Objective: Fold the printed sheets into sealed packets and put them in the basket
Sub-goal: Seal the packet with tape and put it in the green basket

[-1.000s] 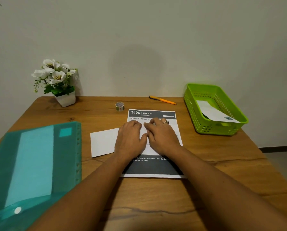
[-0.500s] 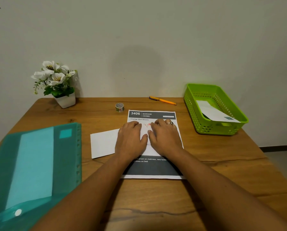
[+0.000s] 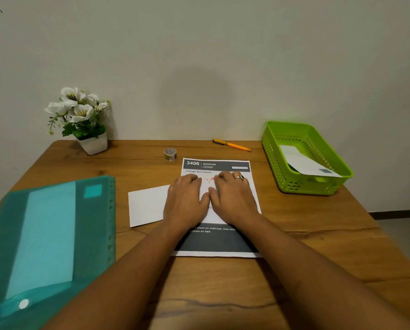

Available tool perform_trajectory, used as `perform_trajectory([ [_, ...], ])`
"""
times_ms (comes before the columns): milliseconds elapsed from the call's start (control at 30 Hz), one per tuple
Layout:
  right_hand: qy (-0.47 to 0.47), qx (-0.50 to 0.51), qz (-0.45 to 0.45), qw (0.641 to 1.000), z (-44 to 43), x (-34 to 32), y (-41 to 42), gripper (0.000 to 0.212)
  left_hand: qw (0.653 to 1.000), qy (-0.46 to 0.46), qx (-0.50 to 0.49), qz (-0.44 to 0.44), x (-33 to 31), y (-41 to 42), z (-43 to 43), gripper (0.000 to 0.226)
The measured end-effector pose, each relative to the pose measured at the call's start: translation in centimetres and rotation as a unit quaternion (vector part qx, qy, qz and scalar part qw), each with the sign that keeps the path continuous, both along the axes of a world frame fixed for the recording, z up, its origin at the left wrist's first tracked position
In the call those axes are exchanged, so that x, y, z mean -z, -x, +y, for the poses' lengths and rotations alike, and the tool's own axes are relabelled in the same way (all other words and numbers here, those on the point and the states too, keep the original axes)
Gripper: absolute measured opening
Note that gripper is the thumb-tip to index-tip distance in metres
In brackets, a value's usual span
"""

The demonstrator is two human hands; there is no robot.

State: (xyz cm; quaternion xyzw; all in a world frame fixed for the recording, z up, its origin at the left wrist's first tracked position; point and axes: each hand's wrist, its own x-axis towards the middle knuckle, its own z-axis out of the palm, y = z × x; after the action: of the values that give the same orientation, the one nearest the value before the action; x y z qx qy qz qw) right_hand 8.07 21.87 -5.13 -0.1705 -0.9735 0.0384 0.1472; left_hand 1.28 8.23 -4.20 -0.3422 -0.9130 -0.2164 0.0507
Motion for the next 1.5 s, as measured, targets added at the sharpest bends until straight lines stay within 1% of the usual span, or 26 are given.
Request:
perform_trajectory([
  [167, 0.011, -0.037, 0.027, 0.999, 0.3, -0.1, -0.4, 0.035, 1.0, 0.002, 0.008, 0.0, 0.0, 0.2, -0.1, 0.05],
  [333, 0.003, -0.048, -0.027, 0.998, 0.6, -0.3, -0.1, 0.052, 1.0, 0.003, 0.002, -0.008, 0.1, 0.2, 0.1, 0.054],
  [433, -0.005, -0.064, -0.035, 0.997, 0.9, -0.6, -0.1, 0.048, 1.0, 0.004, 0.002, -0.006, 0.1, 0.2, 0.0, 0.055],
  [567, 0.017, -0.067, 0.0, 0.998, 1.0, -0.2, -0.8, 0.041, 1.0, 0.003, 0.003, -0.004, 0.1, 0.1, -0.1, 0.055],
  [633, 0.021, -0.037, -0.008, 0.999, 0.9, -0.1, -0.7, 0.046, 1.0, 0.004, 0.005, -0.002, 0.0, 0.1, 0.0, 0.054],
  [733, 0.024, 0.006, -0.032, 0.999, 0.7, -0.2, -0.5, 0.06, 1.0, 0.004, 0.001, 0.001, -0.1, 0.0, 0.1, 0.053],
  [867, 0.034, 0.008, -0.019, 0.999, 0.9, -0.4, -0.8, 0.053, 1.0, -0.002, -0.001, -0.004, -0.2, -0.1, 0.0, 0.052],
  [933, 0.048, 0.005, -0.016, 0.999, 1.1, -0.7, -1.1, 0.051, 1.0, -0.006, -0.005, -0.022, -0.3, 0.0, 0.0, 0.054],
  [1067, 0.065, -0.019, -0.044, 0.997, 1.7, -1.8, -1.7, 0.06, 0.996, -0.016, 0.027, -0.082, -1.4, 0.8, -0.5, 0.055],
  [1100, 0.062, -0.02, -0.052, 0.997, 1.7, -2.0, -1.8, 0.061, 0.995, -0.021, 0.031, -0.089, -1.8, 1.2, -1.0, 0.054],
  [1167, 0.057, -0.022, -0.063, 0.996, 1.5, -2.3, -1.9, 0.062, 0.997, -0.024, 0.01, -0.074, -2.6, 2.2, -2.6, 0.05],
  [1267, 0.059, -0.021, -0.082, 0.995, 1.1, -2.6, -1.9, 0.066, 0.998, 0.018, -0.038, -0.048, -3.4, 3.8, -6.2, 0.054],
  [1333, 0.056, -0.022, -0.099, 0.993, 1.1, -2.9, -1.8, 0.069, 0.992, 0.086, -0.077, -0.055, -4.3, 4.5, -8.4, 0.068],
  [1400, 0.056, -0.018, -0.111, 0.992, 0.9, -3.1, -1.7, 0.072, 0.976, 0.171, -0.117, -0.064, -5.3, 4.9, -10.2, 0.081],
  [1467, 0.056, -0.013, -0.116, 0.992, 0.7, -3.3, -1.6, 0.073, 0.96, 0.238, -0.132, -0.071, -5.9, 5.1, -11.3, 0.086],
  [1500, 0.058, -0.011, -0.117, 0.991, 0.6, -3.3, -1.6, 0.073, 0.954, 0.256, -0.133, -0.075, -6.0, 5.3, -11.6, 0.087],
])
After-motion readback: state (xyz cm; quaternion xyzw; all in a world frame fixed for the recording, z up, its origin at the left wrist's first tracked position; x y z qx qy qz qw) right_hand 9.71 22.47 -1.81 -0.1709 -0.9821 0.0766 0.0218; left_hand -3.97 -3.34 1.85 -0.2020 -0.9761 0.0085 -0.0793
